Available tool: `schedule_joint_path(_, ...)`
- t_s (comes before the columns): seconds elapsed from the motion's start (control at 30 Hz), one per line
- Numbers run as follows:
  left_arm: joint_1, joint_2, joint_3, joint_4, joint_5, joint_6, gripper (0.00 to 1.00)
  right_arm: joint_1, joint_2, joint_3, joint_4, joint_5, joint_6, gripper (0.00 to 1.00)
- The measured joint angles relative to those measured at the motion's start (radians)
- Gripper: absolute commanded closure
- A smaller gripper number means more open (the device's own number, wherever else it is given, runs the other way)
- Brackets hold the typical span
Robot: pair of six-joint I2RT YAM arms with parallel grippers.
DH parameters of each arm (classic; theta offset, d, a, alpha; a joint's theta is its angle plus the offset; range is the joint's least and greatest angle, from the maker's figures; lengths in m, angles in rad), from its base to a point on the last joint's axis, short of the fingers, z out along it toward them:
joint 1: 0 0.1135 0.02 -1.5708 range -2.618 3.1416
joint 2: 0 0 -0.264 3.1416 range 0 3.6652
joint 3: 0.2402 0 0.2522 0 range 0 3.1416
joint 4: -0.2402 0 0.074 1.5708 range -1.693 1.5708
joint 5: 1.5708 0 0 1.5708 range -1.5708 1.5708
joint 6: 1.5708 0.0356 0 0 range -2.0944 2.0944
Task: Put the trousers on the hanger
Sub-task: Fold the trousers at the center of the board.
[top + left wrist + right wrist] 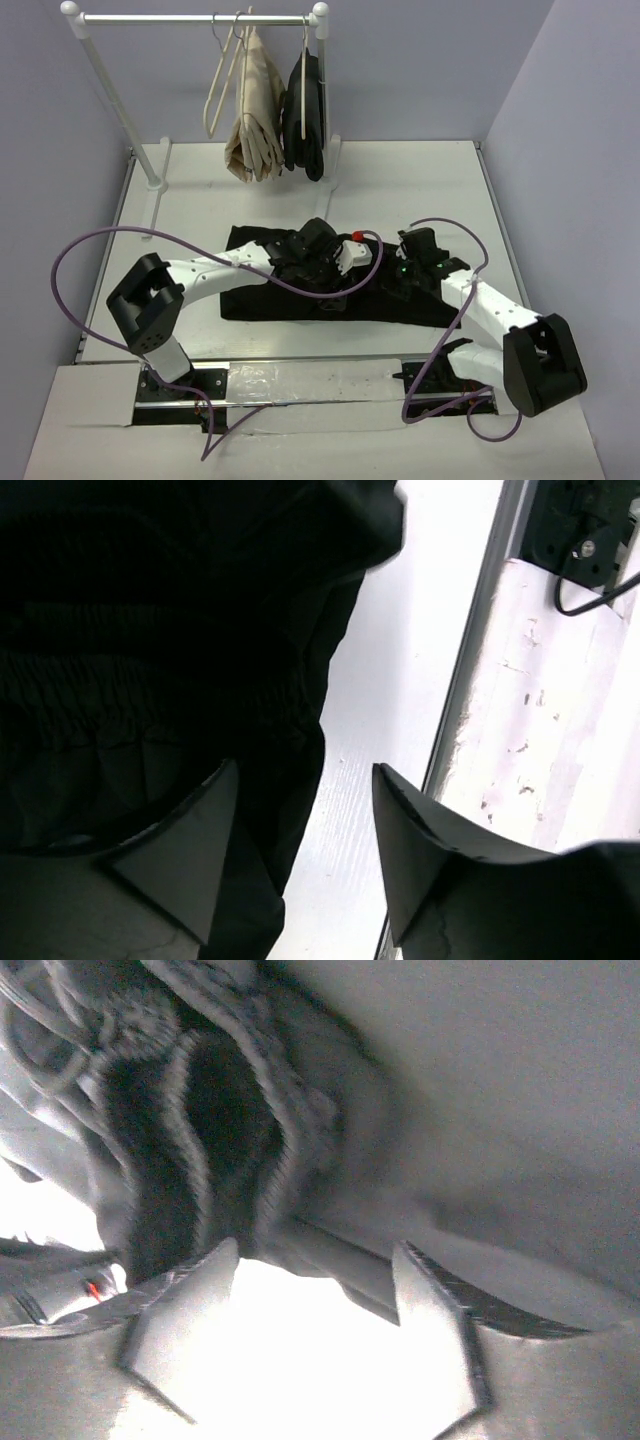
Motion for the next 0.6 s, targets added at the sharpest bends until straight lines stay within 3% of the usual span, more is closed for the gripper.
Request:
schedule_joint_path(0.17, 0.000, -0.008, 0.038, -0.042, 0.022, 0.026, 0.25, -0.076, -0.075, 0.033, -0.156, -0.047, -0.107, 0.17)
schedule_joint_path(0.2, 0.000, -0.009, 0.054, -0.055, 0.026, 0.034, 0.25, -0.091, -0.089, 0.042, -0.178, -0.063, -0.122, 0.09)
schedule_joint_path(0.33, 0.013, -0.025, 0.110, -0.114, 0.044, 0.061, 0.22, -0.113, -0.116, 0.068, -0.188, -0.120, -0.130, 0.00)
schedule_joint_path(0.6, 0.222, -0.131, 0.131, -0.261, 0.066, 0.124, 0.22, -0.073, 0.004, 0.104, -0.036, -0.120, -0.024, 0.00)
